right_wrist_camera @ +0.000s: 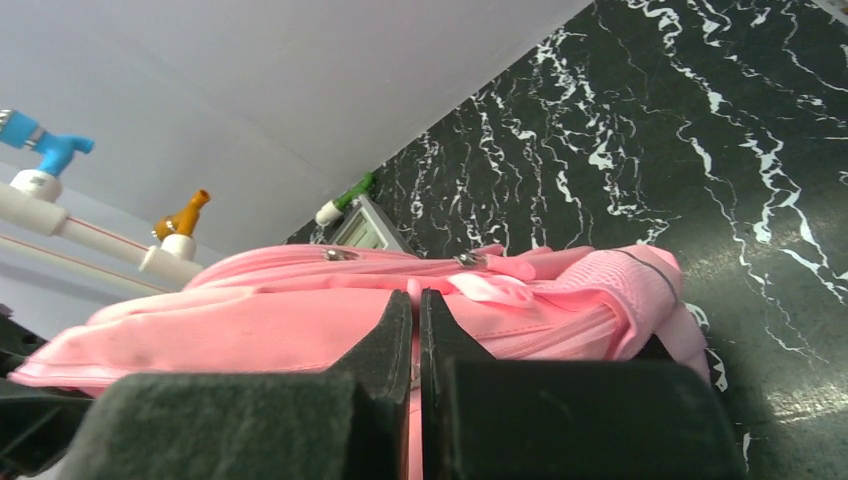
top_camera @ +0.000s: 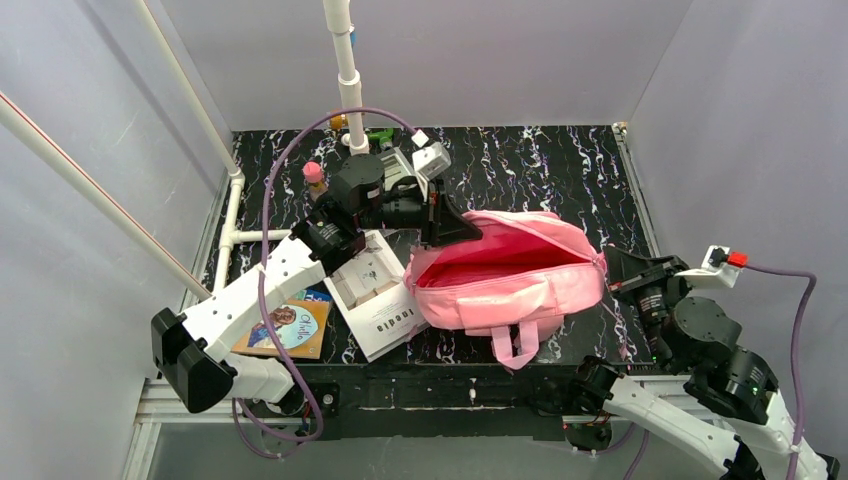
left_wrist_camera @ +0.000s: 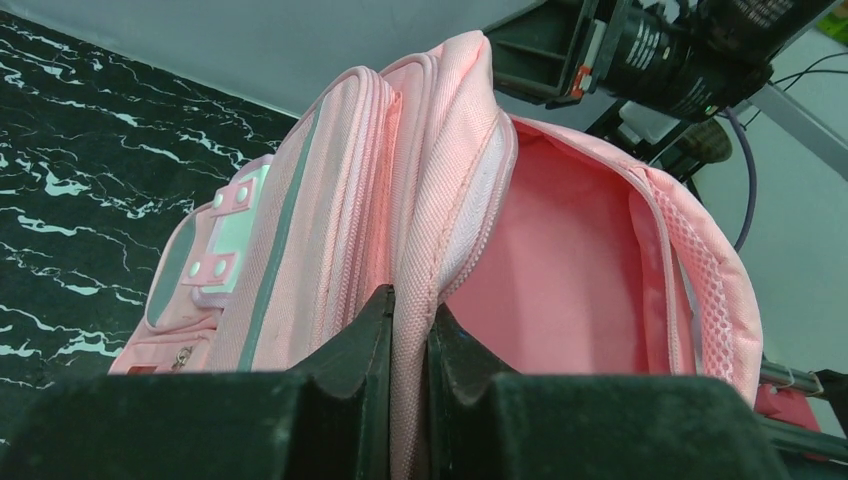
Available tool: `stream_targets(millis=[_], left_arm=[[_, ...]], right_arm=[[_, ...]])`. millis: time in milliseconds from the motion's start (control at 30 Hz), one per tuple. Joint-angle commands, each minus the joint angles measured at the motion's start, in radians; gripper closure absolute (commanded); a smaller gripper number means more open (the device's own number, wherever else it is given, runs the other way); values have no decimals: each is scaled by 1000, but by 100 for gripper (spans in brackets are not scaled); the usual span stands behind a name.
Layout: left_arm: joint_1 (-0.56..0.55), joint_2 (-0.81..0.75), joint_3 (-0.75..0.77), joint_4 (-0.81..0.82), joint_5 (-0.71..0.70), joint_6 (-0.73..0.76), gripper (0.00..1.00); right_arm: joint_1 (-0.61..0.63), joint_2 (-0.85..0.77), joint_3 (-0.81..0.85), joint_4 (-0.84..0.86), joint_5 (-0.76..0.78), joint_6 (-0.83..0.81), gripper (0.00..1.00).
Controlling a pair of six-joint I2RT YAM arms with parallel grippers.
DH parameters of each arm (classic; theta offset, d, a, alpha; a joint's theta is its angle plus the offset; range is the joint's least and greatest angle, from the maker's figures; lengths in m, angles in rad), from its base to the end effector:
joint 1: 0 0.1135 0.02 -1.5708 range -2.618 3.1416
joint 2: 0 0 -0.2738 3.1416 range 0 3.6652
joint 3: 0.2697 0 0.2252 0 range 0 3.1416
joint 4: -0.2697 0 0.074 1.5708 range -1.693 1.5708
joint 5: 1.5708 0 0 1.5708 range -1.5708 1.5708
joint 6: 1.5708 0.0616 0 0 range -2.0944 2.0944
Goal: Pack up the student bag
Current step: Unzip the student bag at the center of the board.
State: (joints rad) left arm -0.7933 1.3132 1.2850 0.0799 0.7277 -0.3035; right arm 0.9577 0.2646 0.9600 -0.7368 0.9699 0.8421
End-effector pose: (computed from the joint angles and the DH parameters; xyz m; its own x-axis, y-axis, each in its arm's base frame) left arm 0.1734 -0.2345 0.4383 -0.2637 -0.0502 -0.9633 0.9634 0.0371 -0.2657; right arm 0.0373 -0.0352 0.3657 -0.0071 0.7230 -0.6908 0.0256 0.6907 0.7227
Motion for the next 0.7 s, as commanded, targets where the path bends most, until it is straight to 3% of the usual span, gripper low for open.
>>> stream_targets(millis=[0,200,333,400,467,567,667], left_arm=[[54,-89,43,219,71,-103,100],[69,-60,106,239,94,-135,100],[70,-1,132,257,98,-165,100],[68,46,161,270,108,-152,100],[58,109,211,272,127,-136,100],[18,222,311,271,176,-72,100],[11,360,432,266,210,-30,100]], right_arm=[[0,3,-47,25,109,35,99],[0,38,-127,-27,212,80,99],[0,124,-104,-44,201,41,99],[0,155,-50,-84,187,19,86],[0,181,19,-103,144,-48,61],[0,199,117,-39,24,-234,33],[0,218,213,-30,-67,-372,25]])
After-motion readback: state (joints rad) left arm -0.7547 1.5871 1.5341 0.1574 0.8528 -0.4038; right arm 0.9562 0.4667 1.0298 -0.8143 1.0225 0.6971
